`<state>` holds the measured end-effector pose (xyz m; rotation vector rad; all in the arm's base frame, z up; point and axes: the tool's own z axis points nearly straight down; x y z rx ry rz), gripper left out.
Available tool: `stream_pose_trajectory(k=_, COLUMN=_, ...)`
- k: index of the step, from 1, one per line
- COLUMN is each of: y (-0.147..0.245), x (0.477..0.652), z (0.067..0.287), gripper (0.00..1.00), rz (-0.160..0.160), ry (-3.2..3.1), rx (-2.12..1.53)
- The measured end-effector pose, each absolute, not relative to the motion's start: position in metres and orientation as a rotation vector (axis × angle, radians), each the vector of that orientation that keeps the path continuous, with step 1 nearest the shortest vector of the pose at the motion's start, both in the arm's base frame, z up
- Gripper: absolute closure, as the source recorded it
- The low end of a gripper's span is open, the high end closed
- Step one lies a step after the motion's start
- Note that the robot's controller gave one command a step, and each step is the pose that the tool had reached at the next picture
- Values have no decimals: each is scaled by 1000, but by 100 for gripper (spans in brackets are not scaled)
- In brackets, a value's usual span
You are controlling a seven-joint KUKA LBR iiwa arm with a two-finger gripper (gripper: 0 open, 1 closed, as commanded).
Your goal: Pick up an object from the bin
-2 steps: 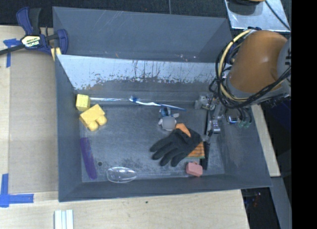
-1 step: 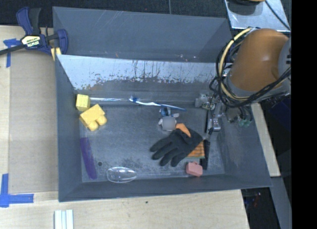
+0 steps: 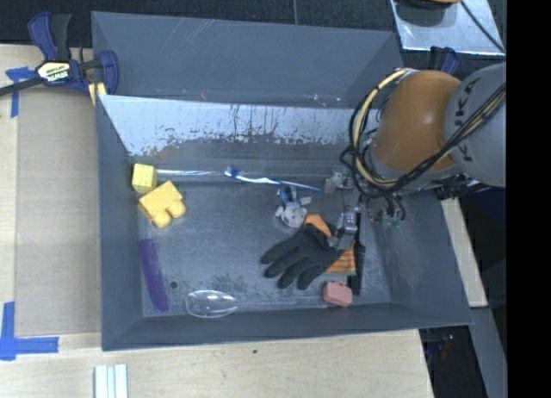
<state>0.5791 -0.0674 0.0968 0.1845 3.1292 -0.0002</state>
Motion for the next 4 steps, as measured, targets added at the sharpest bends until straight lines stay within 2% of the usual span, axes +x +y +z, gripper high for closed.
stream_pose_trajectory(k=1, y=-62, x=567, z=71, gripper=0, rz=-2, ry=3111, rx=306)
stream_pose_trajectory(k=2, y=-65, x=576, z=76, gripper=0, rz=-1, ry=3117, rx=264)
stream_pose_trajectory(k=3, y=-64, x=570, z=73, gripper=0, rz=-2, ry=3110, rx=297)
stream_pose_trajectory(k=4, y=-65, x=578, z=77, gripper=100, rz=-3, ry=3110, rx=269)
